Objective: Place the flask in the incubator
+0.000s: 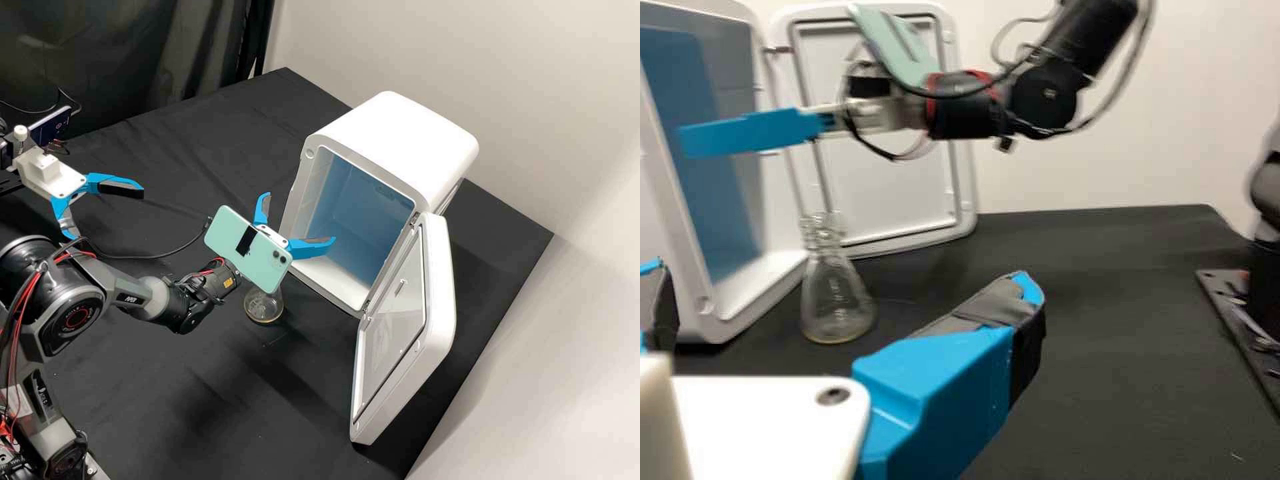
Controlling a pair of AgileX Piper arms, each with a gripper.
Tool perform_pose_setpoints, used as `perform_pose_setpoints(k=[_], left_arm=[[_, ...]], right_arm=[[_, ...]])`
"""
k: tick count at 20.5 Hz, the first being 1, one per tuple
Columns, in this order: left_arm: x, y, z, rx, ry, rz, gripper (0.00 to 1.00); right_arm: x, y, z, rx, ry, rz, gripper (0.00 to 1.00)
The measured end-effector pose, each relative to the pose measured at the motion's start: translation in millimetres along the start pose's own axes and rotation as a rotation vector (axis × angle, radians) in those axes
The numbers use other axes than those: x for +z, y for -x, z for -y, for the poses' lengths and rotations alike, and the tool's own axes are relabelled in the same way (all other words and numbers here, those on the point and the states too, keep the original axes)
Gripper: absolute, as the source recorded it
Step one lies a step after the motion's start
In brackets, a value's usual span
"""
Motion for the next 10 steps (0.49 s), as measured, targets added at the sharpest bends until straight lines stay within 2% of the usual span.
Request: perform_pose_setpoints(k=[10], left_arm=[[0.9, 1.1, 1.3, -0.006, -0.002, 0.002, 1.00]], right_arm=[[0.0, 0.4, 0.0, 0.003, 0.000, -0.003, 1.00]])
